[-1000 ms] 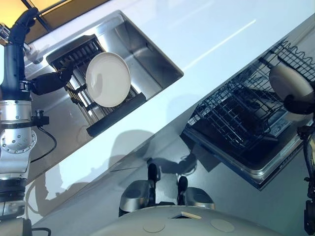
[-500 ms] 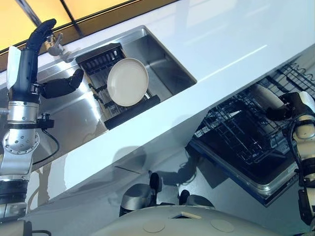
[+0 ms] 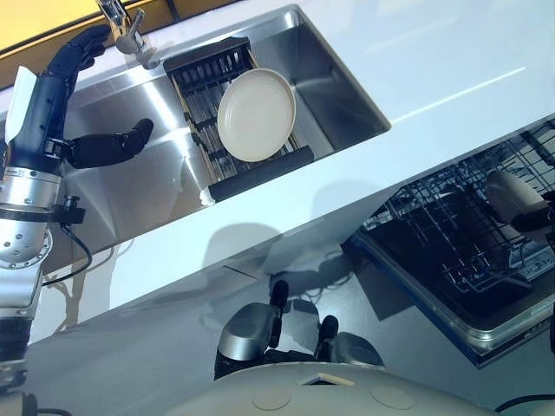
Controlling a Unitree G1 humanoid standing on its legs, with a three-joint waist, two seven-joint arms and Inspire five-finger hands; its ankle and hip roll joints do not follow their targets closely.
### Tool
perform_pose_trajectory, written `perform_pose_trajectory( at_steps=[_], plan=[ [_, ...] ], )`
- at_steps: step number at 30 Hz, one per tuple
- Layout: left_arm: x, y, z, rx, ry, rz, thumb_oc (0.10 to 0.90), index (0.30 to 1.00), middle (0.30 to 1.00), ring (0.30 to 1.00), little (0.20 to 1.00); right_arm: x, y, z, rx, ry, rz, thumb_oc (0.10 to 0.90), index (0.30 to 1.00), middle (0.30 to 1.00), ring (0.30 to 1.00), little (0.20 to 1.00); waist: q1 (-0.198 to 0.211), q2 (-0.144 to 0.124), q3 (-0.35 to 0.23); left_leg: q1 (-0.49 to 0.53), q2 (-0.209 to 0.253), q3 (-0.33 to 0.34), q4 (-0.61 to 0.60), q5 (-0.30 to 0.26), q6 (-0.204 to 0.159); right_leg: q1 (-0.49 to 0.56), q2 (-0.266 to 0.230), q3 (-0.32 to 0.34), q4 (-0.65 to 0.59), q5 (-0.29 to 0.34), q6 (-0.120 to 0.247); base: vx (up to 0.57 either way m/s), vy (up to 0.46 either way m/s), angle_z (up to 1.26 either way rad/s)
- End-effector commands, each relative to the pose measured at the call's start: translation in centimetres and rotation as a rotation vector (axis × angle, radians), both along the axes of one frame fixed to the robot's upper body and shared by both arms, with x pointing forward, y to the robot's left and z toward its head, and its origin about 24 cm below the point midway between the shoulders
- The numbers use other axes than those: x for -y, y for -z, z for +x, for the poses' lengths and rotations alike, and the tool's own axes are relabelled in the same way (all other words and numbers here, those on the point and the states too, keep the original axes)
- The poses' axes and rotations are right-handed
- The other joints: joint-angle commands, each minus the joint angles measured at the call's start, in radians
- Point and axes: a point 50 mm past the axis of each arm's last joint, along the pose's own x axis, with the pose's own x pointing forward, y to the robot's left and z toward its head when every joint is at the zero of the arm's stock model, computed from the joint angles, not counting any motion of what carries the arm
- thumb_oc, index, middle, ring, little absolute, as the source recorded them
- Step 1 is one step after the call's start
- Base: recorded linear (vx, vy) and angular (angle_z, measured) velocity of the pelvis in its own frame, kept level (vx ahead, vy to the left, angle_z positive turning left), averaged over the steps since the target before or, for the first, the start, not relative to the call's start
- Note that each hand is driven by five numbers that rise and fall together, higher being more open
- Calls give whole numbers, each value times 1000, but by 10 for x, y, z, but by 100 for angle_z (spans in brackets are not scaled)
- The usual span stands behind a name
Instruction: Pick up plates and place into dishwasher.
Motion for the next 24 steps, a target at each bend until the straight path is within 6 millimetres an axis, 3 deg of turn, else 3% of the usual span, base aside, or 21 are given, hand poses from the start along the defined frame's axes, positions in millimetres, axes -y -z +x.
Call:
perform_pose_trajectory(
  at_steps=[1,9,24],
  plan=[
    [1,-29,-22,174,45,-1,800,900,900,900,900,28,-52,-23,-27,32,-238,800,900,900,900,900,-4,11,-106,-81,-5,43,101,-34,-14,-203,0,-9,101,126,21,23,74,-7],
    [1,-14,-26,149,50,-52,800,900,900,900,900,13,-65,-11,63,-57,-374,800,900,900,900,900,-29,21,-112,-81,-22,61,116,-46,-14,-225,-19,-5,130,123,21,7,65,-8],
    [-9,-2,-33,120,38,-87,800,900,900,900,900,0,-90,-23,251,-145,-496,800,900,900,900,900,-69,15,-141,-12,-37,60,76,-65,-7,-196,-18,16,129,109,22,-28,10,-6]
  ],
)
